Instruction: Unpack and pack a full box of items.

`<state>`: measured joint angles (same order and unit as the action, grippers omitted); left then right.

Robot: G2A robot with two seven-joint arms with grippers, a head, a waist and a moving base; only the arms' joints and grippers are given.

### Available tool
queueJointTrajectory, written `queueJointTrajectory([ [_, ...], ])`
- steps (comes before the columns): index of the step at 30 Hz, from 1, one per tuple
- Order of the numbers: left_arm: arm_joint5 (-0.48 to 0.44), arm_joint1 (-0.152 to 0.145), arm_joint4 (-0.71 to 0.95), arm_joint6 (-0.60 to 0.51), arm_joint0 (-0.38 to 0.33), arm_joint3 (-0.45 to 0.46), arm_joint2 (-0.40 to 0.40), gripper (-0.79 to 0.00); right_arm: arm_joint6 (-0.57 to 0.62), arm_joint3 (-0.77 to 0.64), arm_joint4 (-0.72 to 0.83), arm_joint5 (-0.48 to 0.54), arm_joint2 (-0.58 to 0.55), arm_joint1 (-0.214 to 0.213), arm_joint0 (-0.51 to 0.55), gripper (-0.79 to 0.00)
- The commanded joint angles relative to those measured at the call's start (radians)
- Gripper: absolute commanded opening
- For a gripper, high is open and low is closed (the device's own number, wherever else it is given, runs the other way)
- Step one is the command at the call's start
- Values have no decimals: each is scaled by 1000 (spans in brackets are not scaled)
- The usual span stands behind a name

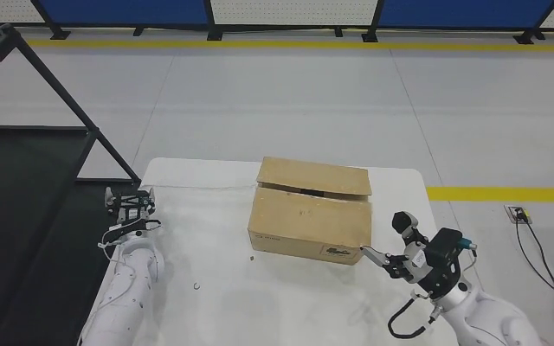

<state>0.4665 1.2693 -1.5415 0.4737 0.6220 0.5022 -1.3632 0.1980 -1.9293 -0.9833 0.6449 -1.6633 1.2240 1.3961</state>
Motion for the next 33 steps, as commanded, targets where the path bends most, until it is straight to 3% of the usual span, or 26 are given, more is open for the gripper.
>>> queueJointTrajectory([
  [1,-6,-1,23,-10,2,-2,-11,0,0,0,0,0,0,0,0,0],
  [12,44,7,89,-79,3,-1,-36,0,0,0,0,0,0,0,0,0],
  [23,183,30,148,-80,19,45,-45,0,0,0,0,0,0,0,0,0],
  [28,121,32,132,17,57,118,-34,0,0,0,0,0,0,0,0,0],
  [33,-85,18,51,131,138,256,-11,0,0,0,0,0,0,0,0,0],
])
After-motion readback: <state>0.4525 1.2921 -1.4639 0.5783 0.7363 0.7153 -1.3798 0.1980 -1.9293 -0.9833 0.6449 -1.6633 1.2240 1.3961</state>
